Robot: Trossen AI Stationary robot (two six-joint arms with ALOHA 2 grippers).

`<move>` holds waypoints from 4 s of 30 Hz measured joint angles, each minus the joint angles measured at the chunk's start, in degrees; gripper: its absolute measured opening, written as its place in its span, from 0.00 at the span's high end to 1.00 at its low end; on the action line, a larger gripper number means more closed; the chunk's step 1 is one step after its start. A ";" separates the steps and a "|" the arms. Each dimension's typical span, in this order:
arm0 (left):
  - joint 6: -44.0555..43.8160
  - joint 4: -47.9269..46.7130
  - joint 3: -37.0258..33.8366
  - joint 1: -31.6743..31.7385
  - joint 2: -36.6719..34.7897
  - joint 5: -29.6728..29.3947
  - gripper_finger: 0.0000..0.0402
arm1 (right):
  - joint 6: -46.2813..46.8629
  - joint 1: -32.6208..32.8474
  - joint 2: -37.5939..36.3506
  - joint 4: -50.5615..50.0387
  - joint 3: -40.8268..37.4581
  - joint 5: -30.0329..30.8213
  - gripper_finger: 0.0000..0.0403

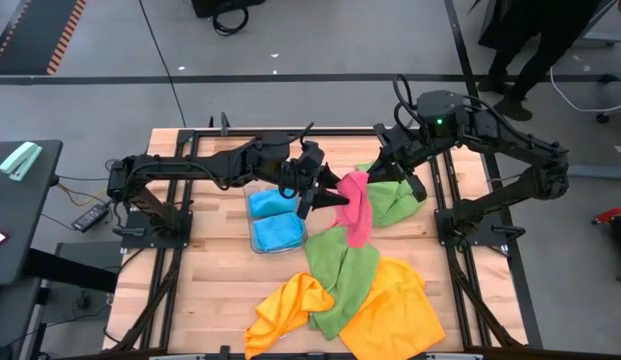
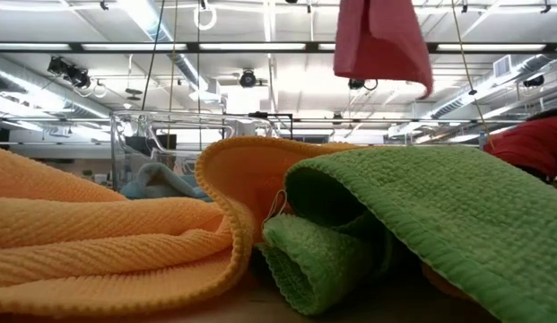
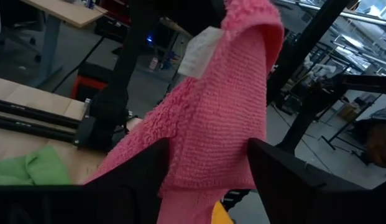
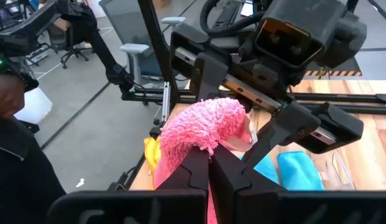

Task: Fold microfiber towels
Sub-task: Fold the top pink towel

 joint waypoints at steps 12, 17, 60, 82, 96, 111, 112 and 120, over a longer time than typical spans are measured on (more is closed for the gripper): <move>0.12 -0.31 0.00 0.11 0.02 -0.54 0.92 | -0.26 0.05 1.29 -1.06 -0.02 0.08 0.98; -0.37 -0.69 0.00 0.51 0.01 -0.51 0.97 | -0.45 0.05 1.28 -2.08 -0.02 0.08 0.98; -19.44 -19.70 -0.07 3.92 -1.40 -8.83 0.99 | 13.28 16.58 8.19 -12.15 -0.07 40.99 0.59; -23.98 -15.52 -0.04 7.52 -1.42 -3.52 0.95 | -8.29 19.06 14.63 -4.28 -0.07 52.87 0.59; -22.63 -6.57 0.02 7.91 -1.55 -0.82 0.97 | -8.43 18.98 8.57 -1.29 0.02 51.48 0.59; -25.42 -1.00 -0.01 7.89 -1.55 -1.74 0.98 | -5.53 18.74 8.97 -4.42 0.02 62.53 0.59; -25.17 -0.42 -0.02 7.87 -1.55 -1.55 0.98 | -5.31 18.74 8.97 -4.35 0.02 62.31 0.59; -18.96 -0.98 -0.02 9.07 -1.55 13.46 0.97 | -2.84 18.80 8.62 -5.45 0.02 61.63 0.59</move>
